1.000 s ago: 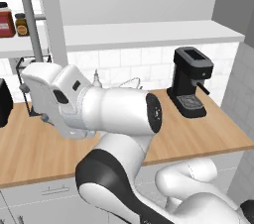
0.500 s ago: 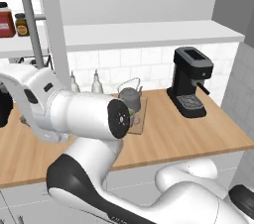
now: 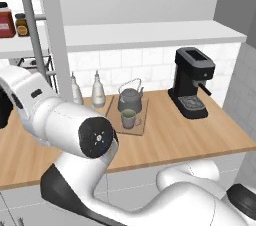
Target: Pick the kettle from the counter and place it on the tray. Then pick the mug from the cabinet and place it on the tray. Then close the cabinet doors.
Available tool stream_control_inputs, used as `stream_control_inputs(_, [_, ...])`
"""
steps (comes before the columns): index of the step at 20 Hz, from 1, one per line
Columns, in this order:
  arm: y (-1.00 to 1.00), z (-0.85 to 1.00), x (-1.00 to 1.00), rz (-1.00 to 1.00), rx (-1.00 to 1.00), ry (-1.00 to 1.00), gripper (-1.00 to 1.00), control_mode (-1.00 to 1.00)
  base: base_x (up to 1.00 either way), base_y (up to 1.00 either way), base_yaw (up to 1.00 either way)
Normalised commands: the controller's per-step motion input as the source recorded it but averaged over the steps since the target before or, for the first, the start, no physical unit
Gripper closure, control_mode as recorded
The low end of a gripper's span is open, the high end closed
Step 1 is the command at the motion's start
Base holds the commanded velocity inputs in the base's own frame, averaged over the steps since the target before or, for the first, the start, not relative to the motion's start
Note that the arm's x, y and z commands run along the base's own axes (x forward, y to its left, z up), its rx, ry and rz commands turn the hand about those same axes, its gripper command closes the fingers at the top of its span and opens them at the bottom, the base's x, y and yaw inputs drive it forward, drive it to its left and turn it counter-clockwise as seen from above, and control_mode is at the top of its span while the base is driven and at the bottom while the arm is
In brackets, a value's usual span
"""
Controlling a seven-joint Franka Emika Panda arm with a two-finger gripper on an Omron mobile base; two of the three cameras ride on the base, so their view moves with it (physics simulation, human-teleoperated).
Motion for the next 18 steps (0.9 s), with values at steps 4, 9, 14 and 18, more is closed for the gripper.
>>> stream_control_inputs(4, [0.02, 0.0, 0.03, -0.22, 0.0, 0.0, -1.0, -1.0, 0.0, 0.0, 0.0])
stream_control_inputs(9, [0.05, 0.0, 0.07, -0.14, 0.01, 0.0, -1.0, -1.0, 0.0, 0.0, 0.0])
stream_control_inputs(14, [0.0, 0.0, 0.16, -0.12, 0.04, 0.0, -1.0, -1.0, 0.0, 0.0, 0.0])
stream_control_inputs(18, [-0.01, 0.0, 0.12, -0.19, 0.15, 0.0, -1.0, -1.0, 0.0, 0.0, 0.0])
